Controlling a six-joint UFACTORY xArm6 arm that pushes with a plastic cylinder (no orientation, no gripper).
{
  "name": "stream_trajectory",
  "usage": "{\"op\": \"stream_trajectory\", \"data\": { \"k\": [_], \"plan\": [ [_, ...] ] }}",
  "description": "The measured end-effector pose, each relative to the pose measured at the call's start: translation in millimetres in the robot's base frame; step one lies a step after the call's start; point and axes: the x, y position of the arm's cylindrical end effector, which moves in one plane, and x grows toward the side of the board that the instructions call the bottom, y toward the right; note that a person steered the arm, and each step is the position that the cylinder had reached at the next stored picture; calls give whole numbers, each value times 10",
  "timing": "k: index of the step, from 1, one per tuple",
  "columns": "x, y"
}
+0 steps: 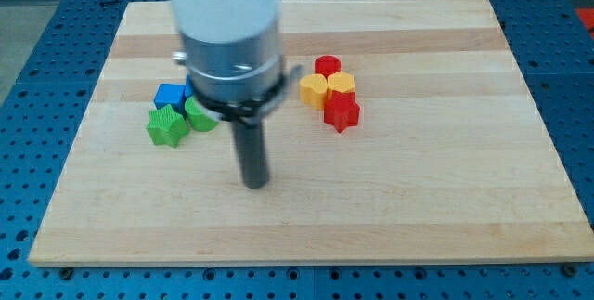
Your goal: Push the green star along with the green circle towards the center
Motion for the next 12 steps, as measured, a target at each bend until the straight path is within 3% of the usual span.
{"op": "stream_trajectory", "data": {
  "k": [3,4,5,8,12],
  "plan": [
    [-123,-1623],
    [-376,-1725],
    [-614,-1687],
    [-641,-515],
    [-651,-20]
  ]
}}
